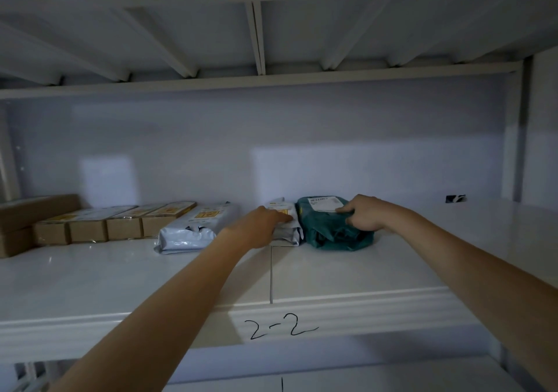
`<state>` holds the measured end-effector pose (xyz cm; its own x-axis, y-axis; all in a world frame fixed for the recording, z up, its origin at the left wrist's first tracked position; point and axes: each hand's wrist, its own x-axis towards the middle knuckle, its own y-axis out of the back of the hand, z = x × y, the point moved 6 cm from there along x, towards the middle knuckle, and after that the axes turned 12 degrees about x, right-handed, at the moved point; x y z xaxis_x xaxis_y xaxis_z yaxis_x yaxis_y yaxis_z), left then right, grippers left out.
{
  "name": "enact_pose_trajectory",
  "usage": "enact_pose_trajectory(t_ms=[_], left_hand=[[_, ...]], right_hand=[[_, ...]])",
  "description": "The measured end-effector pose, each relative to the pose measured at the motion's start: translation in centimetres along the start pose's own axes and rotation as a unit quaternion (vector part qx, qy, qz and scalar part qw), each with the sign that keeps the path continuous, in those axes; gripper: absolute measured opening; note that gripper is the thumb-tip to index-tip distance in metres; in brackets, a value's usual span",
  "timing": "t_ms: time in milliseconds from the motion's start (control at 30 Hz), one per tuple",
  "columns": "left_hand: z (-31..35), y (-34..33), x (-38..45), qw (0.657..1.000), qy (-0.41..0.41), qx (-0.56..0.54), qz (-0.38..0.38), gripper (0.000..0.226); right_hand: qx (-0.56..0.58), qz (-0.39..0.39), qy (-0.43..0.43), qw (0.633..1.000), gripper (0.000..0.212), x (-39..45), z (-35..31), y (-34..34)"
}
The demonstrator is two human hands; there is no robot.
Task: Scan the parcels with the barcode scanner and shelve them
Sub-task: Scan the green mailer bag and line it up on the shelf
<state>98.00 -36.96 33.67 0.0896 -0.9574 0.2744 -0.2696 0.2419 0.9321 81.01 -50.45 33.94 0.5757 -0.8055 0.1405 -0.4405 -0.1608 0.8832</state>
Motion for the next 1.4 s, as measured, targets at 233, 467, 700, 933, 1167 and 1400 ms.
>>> enact_pose_trajectory(t_ms=[233,467,700,933,1167,1400], left_hand=[[-0.8,-0.6,-0.4,0.999,0.028,0.017,0.015,0.051],[-0.8,-2.0,0.5,0.999,0.038,0.002,0.017,0.053],[-0.4,-2.0,0.3,0.998,0.048,-0.036,0.006,0.061],[-5.4,1.1,-3.7,0.991,0.108,-0.039,0.063,0.069],[-14.3,-2.9,-7.8,0.981,0.172,0.025,-0.08,0.081],[-16.6,-3.0,-7.6,0.997,0.055,0.007,-0.055,0.063]], right_hand=[[-0.027,0.019,-0.013,0.999,0.053,-0.2,0.4,-0.3],[-0.034,0.026,-0.031,0.999,0.055,-1.0,1.7,0.6],[-0.011,0.02,-0.037,0.999,0.066,-2.1,0.6,0.4],[0.009,0.111,0.03,0.993,0.067,-1.9,-5.2,1.5],[0.068,0.027,0.13,0.989,0.065,-1.6,-14.6,-4.1],[0.008,-0.062,0.129,0.99,0.042,-0.3,-23.2,-10.3]])
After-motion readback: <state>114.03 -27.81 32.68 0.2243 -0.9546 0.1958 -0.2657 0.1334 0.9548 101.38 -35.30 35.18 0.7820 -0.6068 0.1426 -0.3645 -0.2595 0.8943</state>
